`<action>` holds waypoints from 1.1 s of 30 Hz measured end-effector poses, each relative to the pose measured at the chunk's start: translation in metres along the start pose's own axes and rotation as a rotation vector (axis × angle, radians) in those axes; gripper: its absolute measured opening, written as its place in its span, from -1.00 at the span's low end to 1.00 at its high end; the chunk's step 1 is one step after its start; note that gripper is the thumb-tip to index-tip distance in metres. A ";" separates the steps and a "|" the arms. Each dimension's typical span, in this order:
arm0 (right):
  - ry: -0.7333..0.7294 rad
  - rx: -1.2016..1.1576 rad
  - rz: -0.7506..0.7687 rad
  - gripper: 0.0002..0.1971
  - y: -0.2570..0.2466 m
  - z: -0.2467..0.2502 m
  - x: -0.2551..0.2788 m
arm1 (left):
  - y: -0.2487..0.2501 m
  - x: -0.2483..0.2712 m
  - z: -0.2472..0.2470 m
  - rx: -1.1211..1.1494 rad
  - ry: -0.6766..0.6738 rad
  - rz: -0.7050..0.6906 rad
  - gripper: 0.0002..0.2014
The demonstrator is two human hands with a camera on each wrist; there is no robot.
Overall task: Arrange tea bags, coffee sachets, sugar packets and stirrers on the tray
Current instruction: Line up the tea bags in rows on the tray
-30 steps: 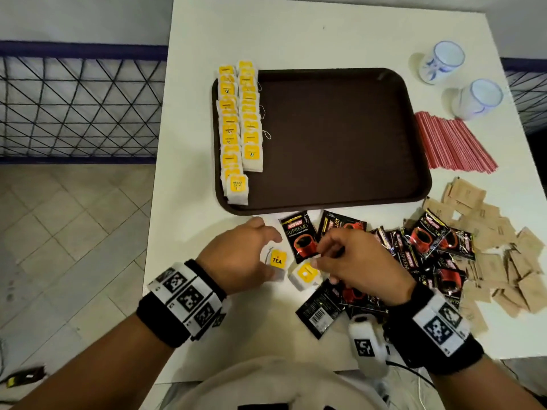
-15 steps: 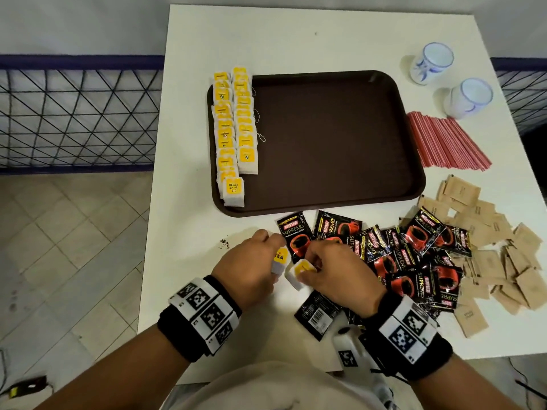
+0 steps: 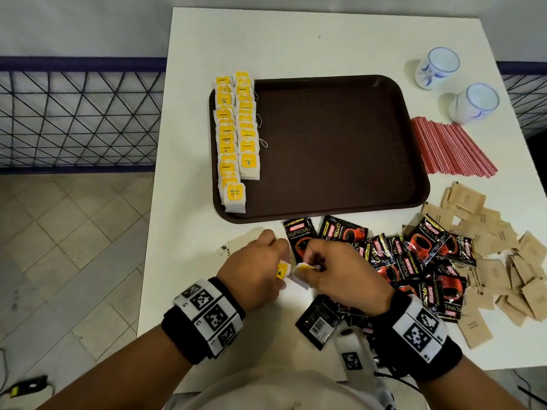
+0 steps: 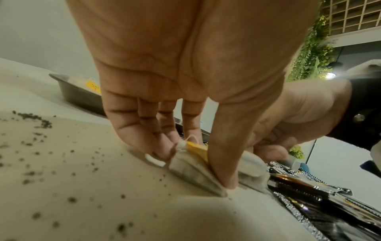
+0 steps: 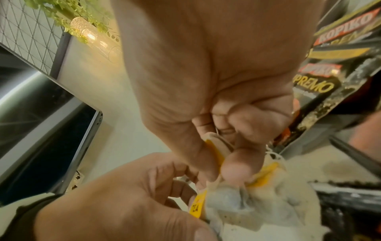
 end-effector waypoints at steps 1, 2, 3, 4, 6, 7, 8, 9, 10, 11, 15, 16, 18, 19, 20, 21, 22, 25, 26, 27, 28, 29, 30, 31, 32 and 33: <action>-0.002 -0.013 -0.001 -0.83 -0.001 0.001 0.000 | 0.000 0.000 0.001 0.010 0.005 0.001 -0.62; -0.007 -0.036 -0.003 -0.82 -0.002 0.002 0.000 | 0.000 0.000 0.002 0.019 0.007 0.001 -0.62; -0.020 -0.072 -0.006 -0.82 -0.003 0.003 0.001 | -0.001 0.001 0.002 0.025 0.005 0.000 -0.63; -0.035 -0.110 -0.009 -0.83 -0.004 0.003 0.001 | -0.002 0.001 0.002 0.032 0.000 0.002 -0.65; -0.055 -0.162 -0.014 -0.84 -0.006 0.005 0.002 | -0.004 0.002 0.004 0.043 -0.012 0.009 -0.73; -0.060 -0.182 -0.016 -0.84 -0.007 0.006 0.002 | -0.005 0.003 0.005 0.046 -0.020 0.012 -0.77; -0.062 -0.204 -0.017 -0.85 -0.008 0.007 0.002 | -0.006 0.004 0.006 0.049 -0.028 0.011 -0.79; -0.060 -0.226 -0.019 -0.85 -0.008 0.008 0.002 | -0.007 0.006 0.008 0.055 -0.033 0.010 -0.82; -0.056 -0.248 -0.021 -0.86 -0.008 0.010 0.002 | -0.007 0.007 0.009 0.061 -0.030 0.010 -0.83; -0.049 -0.267 -0.022 -0.86 -0.009 0.011 0.002 | -0.007 0.009 0.011 0.069 -0.021 0.009 -0.83; -0.004 -0.313 -0.004 -0.87 -0.013 0.019 0.000 | -0.004 0.017 0.024 0.119 0.075 -0.037 -0.82; 0.007 -0.307 -0.003 -0.87 -0.013 0.021 0.000 | -0.003 0.018 0.028 0.146 0.098 -0.045 -0.83; 0.017 -0.239 0.006 -0.87 -0.013 0.025 0.000 | -0.004 0.019 0.034 0.175 0.107 -0.042 -0.84; 0.018 -0.200 0.012 -0.86 -0.014 0.026 0.000 | -0.004 0.020 0.036 0.186 0.091 -0.038 -0.87; 0.022 -0.187 0.015 -0.86 -0.014 0.028 0.000 | -0.005 0.021 0.038 0.211 0.076 -0.030 -0.91; 0.030 -0.207 0.015 -0.87 -0.013 0.030 -0.001 | -0.005 0.021 0.042 0.248 0.069 -0.027 -0.97; 0.040 -0.249 0.012 -0.88 -0.013 0.033 -0.003 | -0.006 0.021 0.047 0.284 0.081 -0.026 -0.94; 0.052 -0.341 0.006 -0.93 -0.012 0.040 -0.010 | -0.007 0.017 0.072 0.287 0.166 -0.060 -0.76; 0.048 -0.342 0.008 -0.93 -0.011 0.042 -0.013 | -0.007 0.013 0.082 0.271 0.192 -0.077 -0.76; 0.042 -0.341 0.011 -0.93 -0.011 0.043 -0.016 | -0.007 0.007 0.091 0.258 0.212 -0.094 -0.79; 0.040 -0.342 0.013 -0.93 -0.011 0.044 -0.019 | -0.008 0.000 0.099 0.252 0.223 -0.105 -0.82; 0.040 -0.341 0.015 -0.93 -0.011 0.045 -0.022 | -0.009 -0.008 0.107 0.252 0.229 -0.108 -0.84; 0.042 -0.334 0.018 -0.92 -0.012 0.047 -0.026 | -0.010 -0.015 0.114 0.249 0.235 -0.108 -0.85; 0.046 -0.324 0.022 -0.92 -0.013 0.049 -0.030 | -0.011 -0.023 0.121 0.233 0.245 -0.111 -0.86; 0.050 -0.315 0.028 -0.92 -0.015 0.051 -0.034 | -0.011 -0.031 0.127 0.200 0.259 -0.115 -0.88; 0.055 -0.311 0.035 -0.92 -0.018 0.053 -0.038 | -0.012 -0.038 0.134 0.162 0.272 -0.115 -0.89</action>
Point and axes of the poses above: each hand's wrist, its own x-axis away from the middle knuckle, its own z-axis out of the back of the hand, y = z × x, the point moved 5 cm from there along -x, towards the middle knuckle, and after that the axes turned 7 degrees about x, right-handed, at the moved point
